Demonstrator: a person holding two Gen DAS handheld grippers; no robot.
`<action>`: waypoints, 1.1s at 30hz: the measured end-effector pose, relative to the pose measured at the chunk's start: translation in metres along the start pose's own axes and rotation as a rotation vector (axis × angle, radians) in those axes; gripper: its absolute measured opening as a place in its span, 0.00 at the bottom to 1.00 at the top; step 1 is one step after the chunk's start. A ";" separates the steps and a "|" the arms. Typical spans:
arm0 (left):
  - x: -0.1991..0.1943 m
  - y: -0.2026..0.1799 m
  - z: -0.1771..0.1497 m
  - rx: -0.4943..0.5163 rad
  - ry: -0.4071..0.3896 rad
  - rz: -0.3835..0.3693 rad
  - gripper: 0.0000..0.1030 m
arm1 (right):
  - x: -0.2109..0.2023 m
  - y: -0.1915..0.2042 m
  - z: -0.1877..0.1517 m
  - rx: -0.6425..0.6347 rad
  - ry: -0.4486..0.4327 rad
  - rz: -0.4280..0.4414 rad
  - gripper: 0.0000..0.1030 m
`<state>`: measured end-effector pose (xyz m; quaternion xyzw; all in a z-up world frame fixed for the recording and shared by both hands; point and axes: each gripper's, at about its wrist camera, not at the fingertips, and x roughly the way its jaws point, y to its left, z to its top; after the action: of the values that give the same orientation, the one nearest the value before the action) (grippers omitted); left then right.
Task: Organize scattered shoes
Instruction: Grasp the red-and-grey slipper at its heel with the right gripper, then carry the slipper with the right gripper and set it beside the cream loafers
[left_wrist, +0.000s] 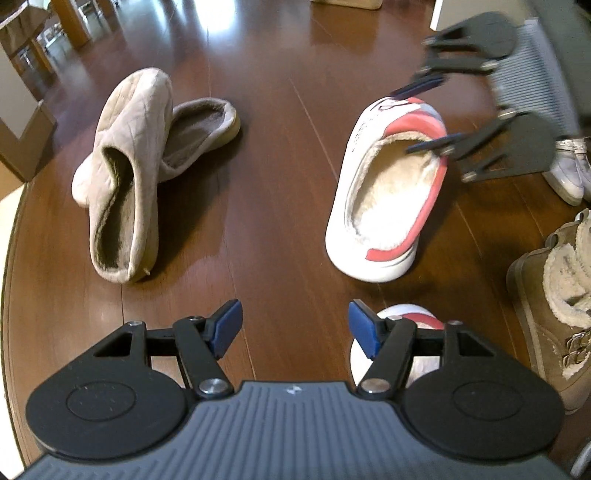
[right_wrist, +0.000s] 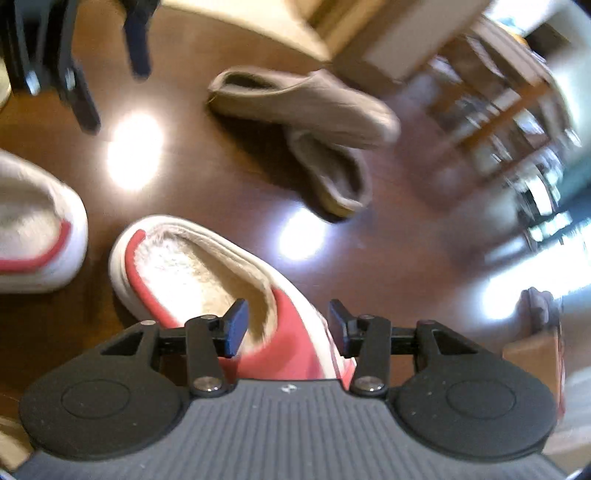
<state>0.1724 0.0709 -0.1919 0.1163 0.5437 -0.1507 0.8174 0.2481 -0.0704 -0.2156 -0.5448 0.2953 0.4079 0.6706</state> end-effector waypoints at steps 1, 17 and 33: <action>0.002 0.001 -0.001 -0.002 0.007 0.001 0.64 | 0.014 0.002 0.006 -0.022 0.024 -0.006 0.50; 0.015 0.014 0.000 -0.048 0.034 -0.020 0.64 | -0.005 -0.106 -0.024 0.973 -0.040 0.154 0.99; 0.016 0.021 0.025 -0.152 0.020 -0.069 0.64 | 0.044 -0.059 -0.041 0.724 0.002 0.068 0.71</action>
<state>0.2072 0.0793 -0.1963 0.0366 0.5655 -0.1359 0.8127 0.3231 -0.1049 -0.2333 -0.2621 0.4390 0.2985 0.8059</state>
